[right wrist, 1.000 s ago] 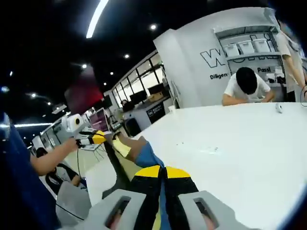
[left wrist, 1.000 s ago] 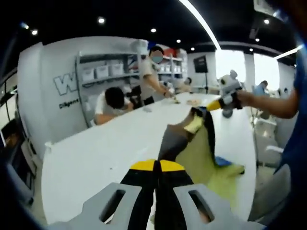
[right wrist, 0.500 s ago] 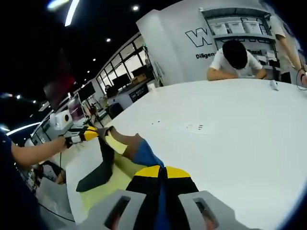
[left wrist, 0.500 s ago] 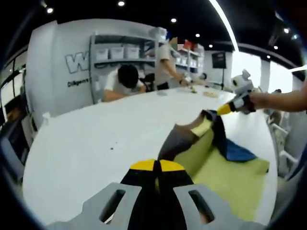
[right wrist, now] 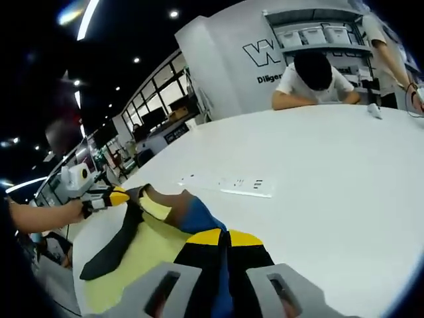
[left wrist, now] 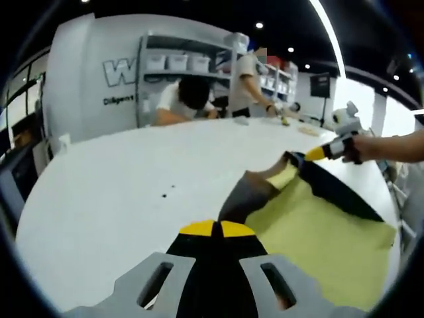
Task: Fold the garment on the visible template until the final outline fits inside the template.
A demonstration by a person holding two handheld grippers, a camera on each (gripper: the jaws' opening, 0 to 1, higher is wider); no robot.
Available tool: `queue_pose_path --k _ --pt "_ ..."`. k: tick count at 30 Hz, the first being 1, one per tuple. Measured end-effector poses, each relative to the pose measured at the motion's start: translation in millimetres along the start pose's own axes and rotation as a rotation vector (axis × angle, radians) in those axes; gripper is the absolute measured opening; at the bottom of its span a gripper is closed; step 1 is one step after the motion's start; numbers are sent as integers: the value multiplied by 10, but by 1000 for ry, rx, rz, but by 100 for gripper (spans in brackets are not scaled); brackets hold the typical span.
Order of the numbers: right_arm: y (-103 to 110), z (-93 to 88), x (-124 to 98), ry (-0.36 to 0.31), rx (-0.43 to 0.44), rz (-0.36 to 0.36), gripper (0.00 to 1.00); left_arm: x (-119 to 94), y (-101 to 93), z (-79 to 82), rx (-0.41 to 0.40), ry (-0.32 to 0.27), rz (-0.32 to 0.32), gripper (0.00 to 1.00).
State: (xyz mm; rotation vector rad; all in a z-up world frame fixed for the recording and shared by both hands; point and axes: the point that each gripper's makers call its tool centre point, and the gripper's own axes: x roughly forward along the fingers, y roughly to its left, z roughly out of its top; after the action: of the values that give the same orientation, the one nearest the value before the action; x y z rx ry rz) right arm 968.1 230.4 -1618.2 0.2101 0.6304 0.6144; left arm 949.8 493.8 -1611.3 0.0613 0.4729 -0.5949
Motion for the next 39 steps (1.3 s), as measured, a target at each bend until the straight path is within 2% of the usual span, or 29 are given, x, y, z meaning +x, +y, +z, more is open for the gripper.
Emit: queue_pose_path --k 2,5,8,10,13,15,17,20,21,22,24,25,27,28,31,37,39 --pt "-73 -32 72 6 6 -10 0 92 57 -60 -12 10 3 0" --pt "-129 -79 153 15 13 -25 0 127 25 -126 -10 31 15 0" --pt "-191 -135 234 32 7 -47 0 223 114 -203 -15 45 31 0" --pt "-222 -124 233 23 -22 -73 0 226 105 -200 -18 45 46 0" --pt "-256 -52 174 2 -15 -99 5 190 207 -136 -31 28 79 3" --pt "-227 16 104 -18 -23 -96 1 137 213 -63 -25 15 88 4" --pt "-178 62 22 -35 -15 -83 4 44 135 20 -4 0 82 5" --pt "-91 82 -104 -39 -61 -75 7 -24 114 87 20 -25 68 7" --pt "-31 70 -171 -39 -91 -70 6 -69 75 111 31 -32 61 7" --pt "5 56 -209 -37 -99 -66 6 -167 -3 147 64 -42 50 7" --pt "47 37 -261 -35 -109 -63 8 -223 -44 155 77 -43 47 7" --pt "165 -22 -393 -35 -118 -47 8 -335 -123 167 90 -56 33 8" --pt "264 -91 -491 -29 -132 -39 8 -448 -227 172 109 -61 20 8" --pt "283 -152 -537 -16 -157 -40 8 -515 -285 159 130 -56 14 8" --pt "387 -301 -684 -1 -154 -30 8 -614 -356 108 164 -45 3 10" --pt "590 -495 -896 -8 -120 -14 7 -914 -562 11 160 -39 3 15" --pt "735 -627 -1048 -9 -108 -2 7 -1064 -656 -73 132 -37 3 16"
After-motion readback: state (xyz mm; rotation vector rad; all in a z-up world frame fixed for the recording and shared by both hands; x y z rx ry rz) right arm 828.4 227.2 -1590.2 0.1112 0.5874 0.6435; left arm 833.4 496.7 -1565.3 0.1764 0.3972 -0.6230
